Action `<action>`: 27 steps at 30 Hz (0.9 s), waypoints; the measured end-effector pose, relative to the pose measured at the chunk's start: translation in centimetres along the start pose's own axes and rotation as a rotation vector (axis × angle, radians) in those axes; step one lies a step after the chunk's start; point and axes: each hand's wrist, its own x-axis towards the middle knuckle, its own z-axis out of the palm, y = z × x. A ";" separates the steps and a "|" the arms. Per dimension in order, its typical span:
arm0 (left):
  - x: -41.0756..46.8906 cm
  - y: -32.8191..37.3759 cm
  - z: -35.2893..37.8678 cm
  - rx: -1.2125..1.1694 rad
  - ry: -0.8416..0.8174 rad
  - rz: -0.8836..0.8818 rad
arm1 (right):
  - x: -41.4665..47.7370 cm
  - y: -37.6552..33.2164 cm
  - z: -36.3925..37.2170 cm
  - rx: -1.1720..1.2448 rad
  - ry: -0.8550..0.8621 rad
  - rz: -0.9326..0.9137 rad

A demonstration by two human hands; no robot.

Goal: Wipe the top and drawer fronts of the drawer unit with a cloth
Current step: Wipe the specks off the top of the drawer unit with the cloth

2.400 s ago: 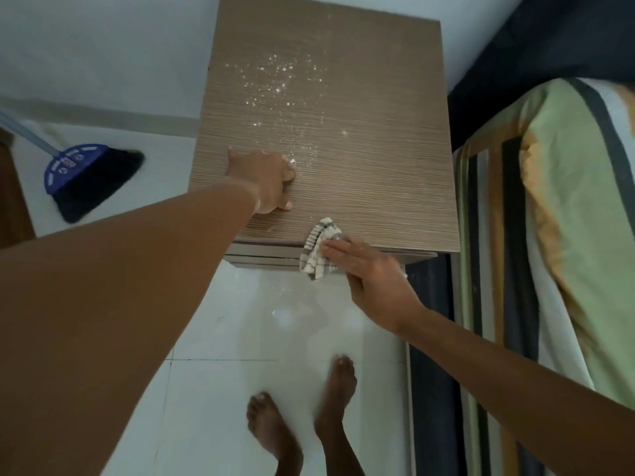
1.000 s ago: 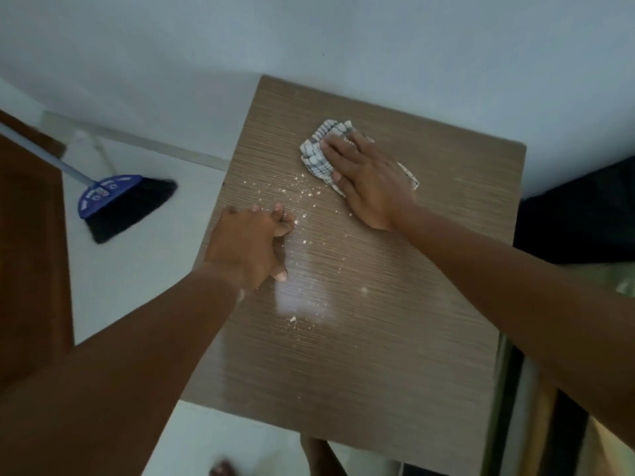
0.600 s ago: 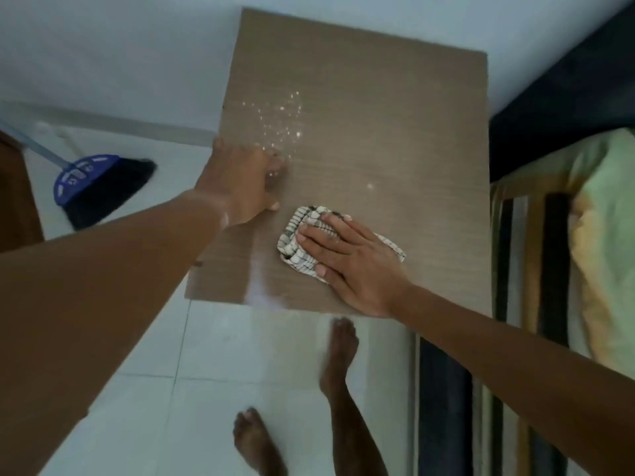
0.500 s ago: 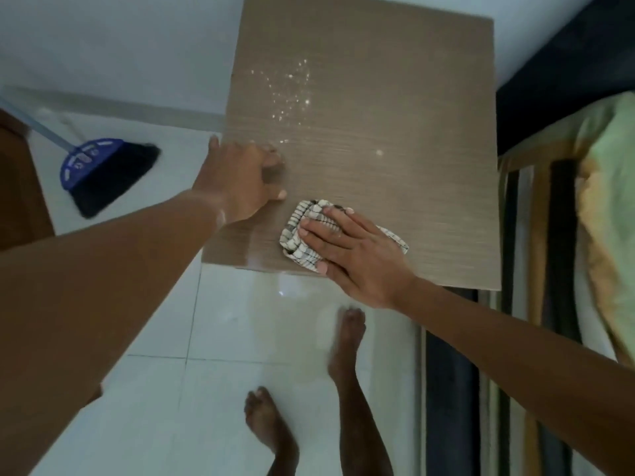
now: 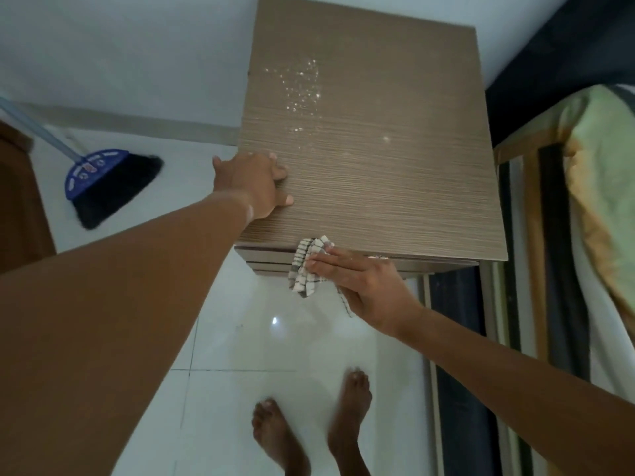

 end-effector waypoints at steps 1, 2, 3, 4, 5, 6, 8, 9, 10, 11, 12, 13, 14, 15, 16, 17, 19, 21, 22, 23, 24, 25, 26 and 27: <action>0.0 0.0 0.0 0.001 -0.006 -0.003 | 0.2 -0.5 -0.3 0.032 0.025 0.033; 0.0 0.0 -0.1 0.001 -0.010 -0.001 | 0.7 -0.8 -0.9 0.059 0.069 0.078; 0.0 0.0 -0.2 -0.001 -0.013 0.002 | 1.4 -0.9 -1.5 0.087 0.129 0.128; 0.1 0.0 -0.4 -0.005 -0.006 0.006 | 2.3 -0.9 -2.2 0.127 0.190 0.189; 0.1 0.0 -0.6 -0.001 -0.001 0.008 | 3.5 -0.8 -3.0 0.179 0.234 0.264; 0.3 0.0 -0.8 0.006 0.003 0.013 | 4.9 -0.6 -3.8 0.228 0.263 0.341; 0.7 0.1 -1.3 -0.001 0.003 0.002 | 7.8 0.0 -5.2 0.274 0.298 0.454; 1.0 0.1 -1.5 -0.017 0.000 -0.010 | 9.2 0.5 -5.7 0.269 0.305 0.488; 1.5 0.1 -1.7 -0.041 0.008 -0.020 | 10.7 1.1 -6.1 0.258 0.299 0.510; 2.0 0.0 -1.9 -0.069 0.021 -0.037 | 12.0 1.8 -6.3 0.253 0.290 0.523; 2.5 0.0 -2.1 -0.103 0.043 -0.056 | 13.4 2.6 -6.5 0.256 0.280 0.538; 3.1 -0.1 -2.5 -0.143 0.066 -0.082 | 14.7 3.5 -6.8 0.271 0.279 0.559; 3.8 -0.1 -3.0 -0.174 0.097 -0.093 | 16.2 4.3 -7.2 0.279 0.282 0.579; 4.6 -0.2 -3.5 -0.206 0.129 -0.107 | 17.7 5.5 -7.6 0.290 0.295 0.595; 5.6 -0.3 -3.9 -0.230 0.152 -0.124 | 19.3 6.8 -7.8 0.307 0.313 0.597; 6.6 -0.5 -4.4 -0.248 0.162 -0.126 | 20.8 8.3 -8.1 0.316 0.329 0.585; 10.9 -1.1 -6.3 -0.286 0.146 -0.220 | 26.9 13.0 -8.8 0.351 0.274 0.574; 13.2 -1.1 -7.8 -0.309 0.055 -0.302 | 31.6 16.8 -9.0 0.301 0.261 0.534; 14.1 -1.5 -8.6 -0.300 0.026 -0.331 | 34.4 18.3 -9.3 0.275 0.274 0.505; 14.9 -1.8 -9.2 -0.290 0.006 -0.350 | 37.1 19.6 -9.7 0.247 0.278 0.482; 14.4 -1.6 -9.1 -0.275 -0.002 -0.335 | 37.7 20.1 -10.2 0.207 0.291 0.462; 13.7 -1.3 -8.9 -0.250 -0.013 -0.312 | 38.1 21.0 -10.2 0.171 0.293 0.438; 13.1 -1.0 -8.5 -0.229 -0.025 -0.287 | 38.2 21.9 -10.1 0.127 0.262 0.409; 12.6 -0.8 -8.0 -0.221 -0.037 -0.270 | 38.3 22.6 -10.0 0.088 0.200 0.382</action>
